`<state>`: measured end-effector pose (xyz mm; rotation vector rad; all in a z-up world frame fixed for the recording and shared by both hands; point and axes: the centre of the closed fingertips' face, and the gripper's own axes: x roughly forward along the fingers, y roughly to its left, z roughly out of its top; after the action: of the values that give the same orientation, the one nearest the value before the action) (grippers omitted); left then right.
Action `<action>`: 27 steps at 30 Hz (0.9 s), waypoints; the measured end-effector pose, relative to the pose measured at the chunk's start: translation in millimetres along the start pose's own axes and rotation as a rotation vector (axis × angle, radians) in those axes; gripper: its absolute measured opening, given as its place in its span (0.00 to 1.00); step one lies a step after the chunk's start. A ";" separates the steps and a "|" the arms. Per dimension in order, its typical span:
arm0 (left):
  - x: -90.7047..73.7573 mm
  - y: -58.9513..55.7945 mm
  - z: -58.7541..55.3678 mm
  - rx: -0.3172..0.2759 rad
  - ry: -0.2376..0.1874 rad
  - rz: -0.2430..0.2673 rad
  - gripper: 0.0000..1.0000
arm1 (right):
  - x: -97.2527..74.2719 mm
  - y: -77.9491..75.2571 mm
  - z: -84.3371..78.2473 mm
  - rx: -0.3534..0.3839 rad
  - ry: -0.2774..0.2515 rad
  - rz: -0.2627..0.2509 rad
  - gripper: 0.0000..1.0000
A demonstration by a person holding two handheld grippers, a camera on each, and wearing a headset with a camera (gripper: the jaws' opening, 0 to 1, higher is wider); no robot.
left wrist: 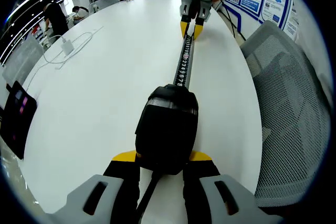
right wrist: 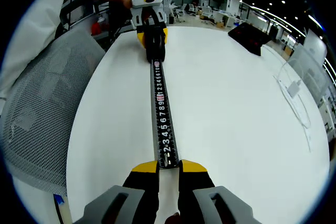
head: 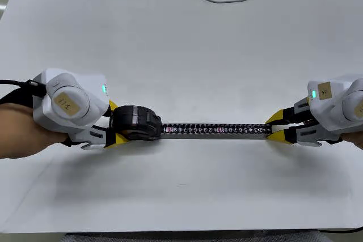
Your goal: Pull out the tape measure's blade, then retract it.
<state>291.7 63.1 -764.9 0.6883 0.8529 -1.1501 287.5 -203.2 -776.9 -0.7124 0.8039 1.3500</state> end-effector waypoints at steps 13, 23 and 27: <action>0.1 0.1 -0.1 0.001 -0.001 0.000 0.26 | -7.0 -2.4 -10.7 0.000 0.027 0.002 0.09; -0.2 0.1 -0.1 0.001 -0.001 0.001 0.26 | -11.7 -3.3 -18.7 0.006 0.054 0.002 0.09; 0.1 0.1 0.2 0.000 -0.002 0.001 0.26 | -11.2 -4.2 -18.5 0.007 0.058 0.001 0.09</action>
<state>291.8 63.0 -764.9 0.6878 0.8512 -1.1502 289.6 -225.1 -777.8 -0.7482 0.8548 1.3319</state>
